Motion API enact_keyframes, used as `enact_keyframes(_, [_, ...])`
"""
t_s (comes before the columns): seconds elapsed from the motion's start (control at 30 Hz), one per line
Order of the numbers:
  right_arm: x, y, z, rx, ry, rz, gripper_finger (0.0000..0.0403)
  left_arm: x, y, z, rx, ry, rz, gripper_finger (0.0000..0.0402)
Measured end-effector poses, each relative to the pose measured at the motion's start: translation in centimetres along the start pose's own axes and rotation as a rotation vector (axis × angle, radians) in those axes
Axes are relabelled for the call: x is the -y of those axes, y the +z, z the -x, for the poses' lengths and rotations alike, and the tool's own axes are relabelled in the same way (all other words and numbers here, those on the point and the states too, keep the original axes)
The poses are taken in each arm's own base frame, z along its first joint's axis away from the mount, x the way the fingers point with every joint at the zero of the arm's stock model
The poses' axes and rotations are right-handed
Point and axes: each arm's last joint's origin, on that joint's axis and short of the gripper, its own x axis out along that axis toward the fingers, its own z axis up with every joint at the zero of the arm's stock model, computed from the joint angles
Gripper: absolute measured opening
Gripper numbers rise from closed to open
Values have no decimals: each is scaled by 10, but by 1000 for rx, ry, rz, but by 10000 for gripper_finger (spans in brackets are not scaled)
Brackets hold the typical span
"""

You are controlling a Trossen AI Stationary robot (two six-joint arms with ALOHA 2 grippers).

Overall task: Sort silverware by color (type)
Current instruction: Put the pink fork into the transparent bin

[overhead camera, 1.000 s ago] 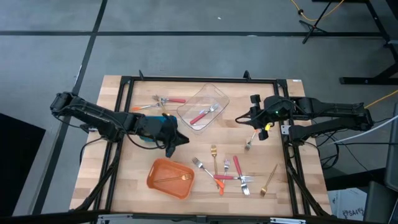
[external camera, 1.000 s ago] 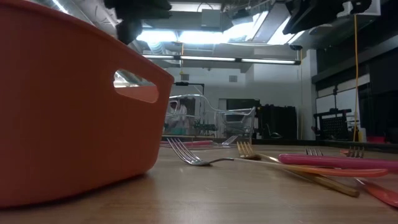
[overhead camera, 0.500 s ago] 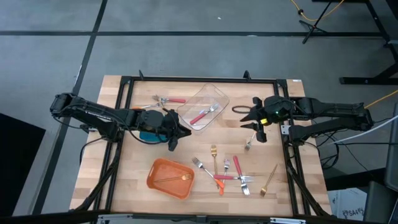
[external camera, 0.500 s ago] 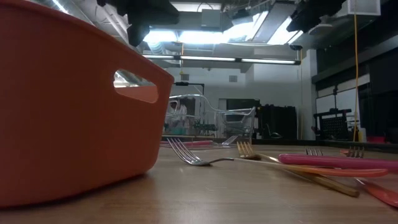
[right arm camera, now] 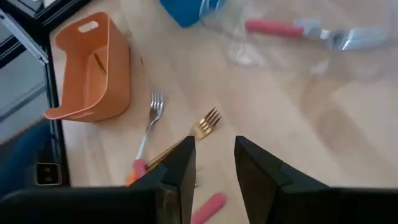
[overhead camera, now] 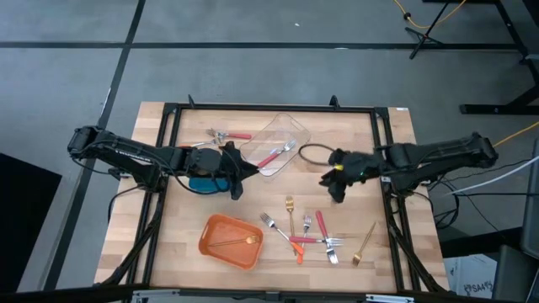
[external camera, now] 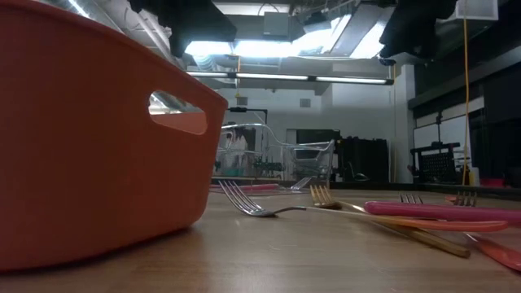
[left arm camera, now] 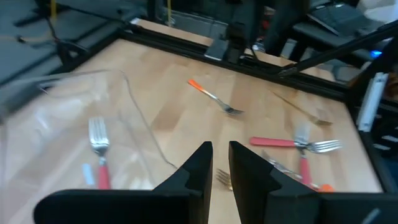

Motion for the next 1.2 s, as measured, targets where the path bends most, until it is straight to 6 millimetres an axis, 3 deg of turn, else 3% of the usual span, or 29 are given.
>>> enact_keyframes(0.4, [-40,-55,-52,-238,-164,-316,104,-2,1,0,20,75,-101,47])
enact_keyframes(0.67, [-54,-88,-77,-392,-260,-433,104,-2,1,0,20,76,-109,47])
enact_keyframes(0.93, [-60,-109,-97,-472,-348,-506,104,-2,1,0,20,77,-109,47])
enact_keyframes(1.2, [-64,-118,-117,-530,-338,-533,104,-2,1,0,20,77,-109,47])
